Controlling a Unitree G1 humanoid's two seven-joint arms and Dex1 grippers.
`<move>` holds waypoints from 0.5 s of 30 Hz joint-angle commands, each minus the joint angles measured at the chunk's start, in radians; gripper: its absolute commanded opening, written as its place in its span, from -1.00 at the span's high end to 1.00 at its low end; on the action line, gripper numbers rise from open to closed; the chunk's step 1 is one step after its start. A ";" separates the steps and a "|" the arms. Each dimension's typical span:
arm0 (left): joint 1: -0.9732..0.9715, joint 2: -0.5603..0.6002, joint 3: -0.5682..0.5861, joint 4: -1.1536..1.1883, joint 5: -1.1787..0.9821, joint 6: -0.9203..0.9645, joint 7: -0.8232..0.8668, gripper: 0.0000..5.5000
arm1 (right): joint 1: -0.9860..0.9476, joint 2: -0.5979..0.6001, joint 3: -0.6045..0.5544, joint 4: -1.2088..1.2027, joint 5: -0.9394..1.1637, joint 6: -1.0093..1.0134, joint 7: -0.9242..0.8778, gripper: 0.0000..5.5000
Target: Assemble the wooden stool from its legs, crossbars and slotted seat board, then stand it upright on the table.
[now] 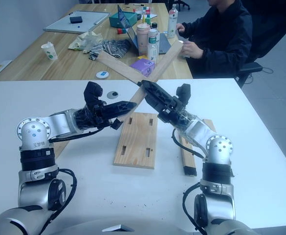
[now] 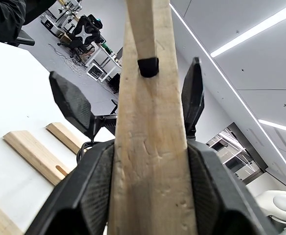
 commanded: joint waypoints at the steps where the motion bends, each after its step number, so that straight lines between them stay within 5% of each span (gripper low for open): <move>1: -0.002 0.010 0.001 0.005 -0.022 0.009 0.012 0.27 | -0.018 0.013 -0.007 -0.005 0.032 0.010 -0.009 -0.65; 15: 0.005 0.023 0.000 0.020 -0.041 0.026 0.017 0.27 | -0.008 0.011 0.004 0.006 0.033 0.004 -0.038 0.21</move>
